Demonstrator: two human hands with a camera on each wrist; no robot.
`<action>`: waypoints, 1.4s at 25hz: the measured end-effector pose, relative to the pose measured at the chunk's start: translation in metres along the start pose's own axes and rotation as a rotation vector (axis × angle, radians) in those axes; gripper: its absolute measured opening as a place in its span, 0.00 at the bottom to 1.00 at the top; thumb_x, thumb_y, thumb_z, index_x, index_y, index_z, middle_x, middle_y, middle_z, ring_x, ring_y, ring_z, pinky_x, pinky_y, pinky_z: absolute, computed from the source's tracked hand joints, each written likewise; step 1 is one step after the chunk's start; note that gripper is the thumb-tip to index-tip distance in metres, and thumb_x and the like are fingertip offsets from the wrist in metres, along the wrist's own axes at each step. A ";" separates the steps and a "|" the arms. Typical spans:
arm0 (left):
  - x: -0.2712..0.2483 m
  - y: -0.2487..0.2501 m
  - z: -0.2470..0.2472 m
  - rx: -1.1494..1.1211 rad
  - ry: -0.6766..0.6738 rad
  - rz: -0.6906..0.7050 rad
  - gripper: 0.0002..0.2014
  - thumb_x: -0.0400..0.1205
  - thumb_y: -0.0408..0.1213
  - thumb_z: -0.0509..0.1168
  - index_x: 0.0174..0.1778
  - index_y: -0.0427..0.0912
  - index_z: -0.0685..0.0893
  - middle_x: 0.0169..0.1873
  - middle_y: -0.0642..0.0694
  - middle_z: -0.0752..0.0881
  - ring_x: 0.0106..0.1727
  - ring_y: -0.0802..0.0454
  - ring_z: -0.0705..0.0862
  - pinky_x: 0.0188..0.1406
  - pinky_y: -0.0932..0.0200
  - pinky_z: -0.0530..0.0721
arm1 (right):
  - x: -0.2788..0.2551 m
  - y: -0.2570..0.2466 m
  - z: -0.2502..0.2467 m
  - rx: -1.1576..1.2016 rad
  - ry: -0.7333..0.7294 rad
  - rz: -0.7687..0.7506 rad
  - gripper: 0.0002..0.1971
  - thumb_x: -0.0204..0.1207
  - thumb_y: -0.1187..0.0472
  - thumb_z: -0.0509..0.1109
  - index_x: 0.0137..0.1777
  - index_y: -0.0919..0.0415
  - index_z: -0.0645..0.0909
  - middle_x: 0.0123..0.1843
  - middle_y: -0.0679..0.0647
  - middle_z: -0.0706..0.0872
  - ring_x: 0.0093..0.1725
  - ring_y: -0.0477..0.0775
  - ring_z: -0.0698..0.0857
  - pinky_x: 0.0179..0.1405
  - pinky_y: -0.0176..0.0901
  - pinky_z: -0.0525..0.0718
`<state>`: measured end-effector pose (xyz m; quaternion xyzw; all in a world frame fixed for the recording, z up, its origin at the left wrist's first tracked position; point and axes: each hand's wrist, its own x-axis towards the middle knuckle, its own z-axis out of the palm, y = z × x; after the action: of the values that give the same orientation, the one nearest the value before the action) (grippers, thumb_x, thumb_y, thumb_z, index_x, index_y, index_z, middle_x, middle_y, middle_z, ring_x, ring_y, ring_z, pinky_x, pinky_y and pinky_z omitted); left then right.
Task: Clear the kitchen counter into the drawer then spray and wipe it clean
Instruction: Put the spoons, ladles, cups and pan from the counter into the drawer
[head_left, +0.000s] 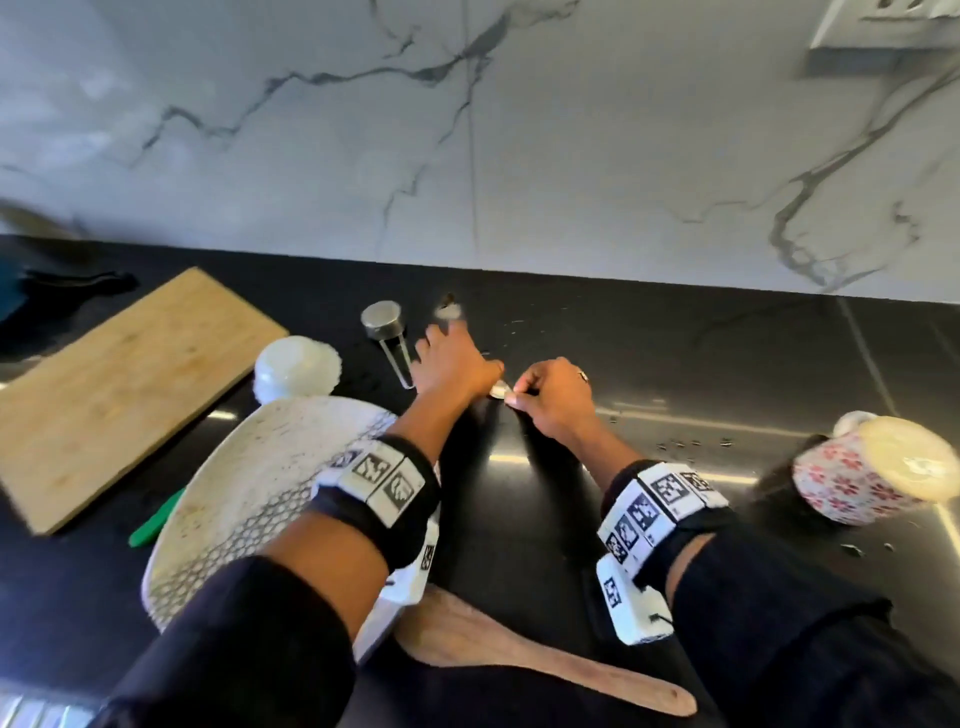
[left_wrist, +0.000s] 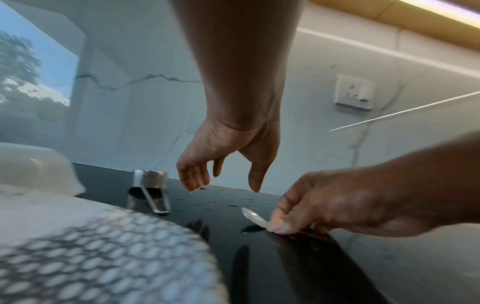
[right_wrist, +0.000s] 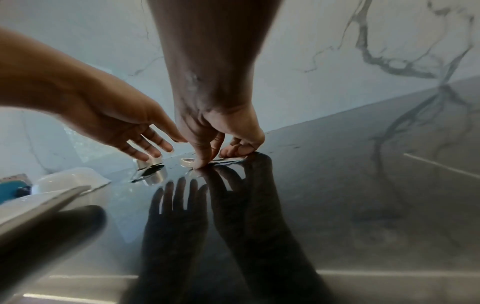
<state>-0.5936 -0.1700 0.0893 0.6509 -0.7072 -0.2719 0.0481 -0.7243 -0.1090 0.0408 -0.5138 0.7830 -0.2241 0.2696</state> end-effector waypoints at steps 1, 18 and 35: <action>0.008 -0.010 -0.009 -0.015 0.089 -0.059 0.40 0.75 0.51 0.72 0.80 0.42 0.63 0.77 0.38 0.65 0.78 0.36 0.64 0.74 0.40 0.68 | 0.001 -0.005 0.009 0.021 0.000 0.033 0.15 0.66 0.53 0.82 0.24 0.44 0.80 0.44 0.50 0.89 0.51 0.55 0.87 0.56 0.49 0.84; 0.001 -0.047 -0.038 -0.485 0.159 -0.228 0.26 0.85 0.32 0.60 0.79 0.40 0.61 0.69 0.38 0.78 0.68 0.41 0.80 0.64 0.48 0.79 | 0.016 -0.009 -0.006 0.018 -0.181 0.071 0.13 0.74 0.51 0.79 0.31 0.49 0.82 0.33 0.44 0.84 0.42 0.49 0.82 0.48 0.40 0.74; -0.404 -0.238 -0.035 -0.721 0.420 -0.414 0.17 0.78 0.56 0.70 0.61 0.59 0.79 0.54 0.45 0.84 0.43 0.47 0.83 0.30 0.66 0.78 | -0.280 -0.136 0.097 0.639 -0.736 -0.214 0.09 0.79 0.66 0.73 0.39 0.59 0.78 0.30 0.55 0.82 0.27 0.48 0.79 0.28 0.37 0.79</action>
<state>-0.3063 0.2003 0.1287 0.7612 -0.3976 -0.3664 0.3580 -0.4766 0.0924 0.1061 -0.5278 0.4712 -0.2831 0.6475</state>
